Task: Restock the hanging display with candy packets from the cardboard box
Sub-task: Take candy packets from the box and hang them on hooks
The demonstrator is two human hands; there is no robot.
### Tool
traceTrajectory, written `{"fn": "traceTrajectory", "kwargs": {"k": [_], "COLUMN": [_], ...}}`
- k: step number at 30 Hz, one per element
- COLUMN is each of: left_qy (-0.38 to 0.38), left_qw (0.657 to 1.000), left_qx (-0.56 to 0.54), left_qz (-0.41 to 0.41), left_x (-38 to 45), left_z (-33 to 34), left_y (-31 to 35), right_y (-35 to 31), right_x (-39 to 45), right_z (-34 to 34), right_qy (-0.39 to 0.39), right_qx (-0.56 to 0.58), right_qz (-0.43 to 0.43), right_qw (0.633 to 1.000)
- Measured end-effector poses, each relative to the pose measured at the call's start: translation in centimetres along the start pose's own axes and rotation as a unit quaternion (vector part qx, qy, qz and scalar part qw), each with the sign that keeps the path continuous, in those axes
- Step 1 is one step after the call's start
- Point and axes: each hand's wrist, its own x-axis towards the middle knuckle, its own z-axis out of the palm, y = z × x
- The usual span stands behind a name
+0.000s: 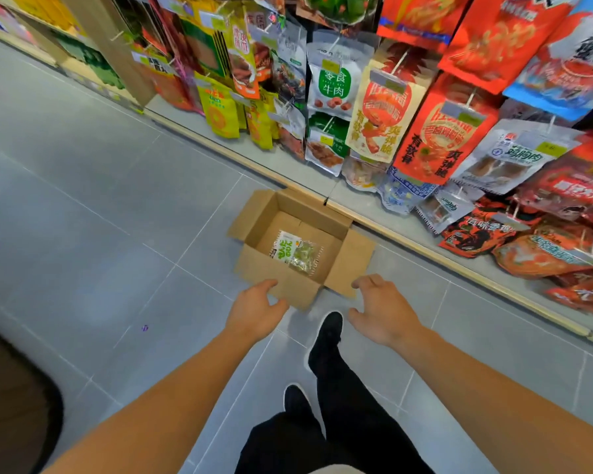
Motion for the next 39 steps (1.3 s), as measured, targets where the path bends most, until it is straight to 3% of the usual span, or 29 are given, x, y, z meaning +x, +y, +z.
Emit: {"fn": "traceTrajectory", "kwargs": {"k": [11, 23, 31, 39], "left_qy": [-0.017, -0.083, -0.125, -0.144], "left_qw": [0.998, 0.992, 0.990, 0.984], "left_qx": [-0.039, -0.012, 0.019, 0.061], "left_qz": [-0.049, -0.093, -0.062, -0.082], "left_x": [17.1, 34.6, 50.7, 64.0], "left_z": [-3.4, -3.3, 3.5, 15.3], "left_y": [5.5, 1.2, -7.4, -16.9], "right_y": [-0.2, -0.1, 2.3, 9.0], "right_x": [18.8, 34.6, 47.6, 58.9], "right_z": [-4.3, 0.9, 13.1, 28.4], "right_qy": [-0.071, -0.153, -0.133, -0.128], "right_qx": [-0.030, 0.040, 0.150, 0.253], "right_qz": [-0.016, 0.074, 0.163, 0.254], "right_qw": [0.997, 0.985, 0.966, 0.925]}}
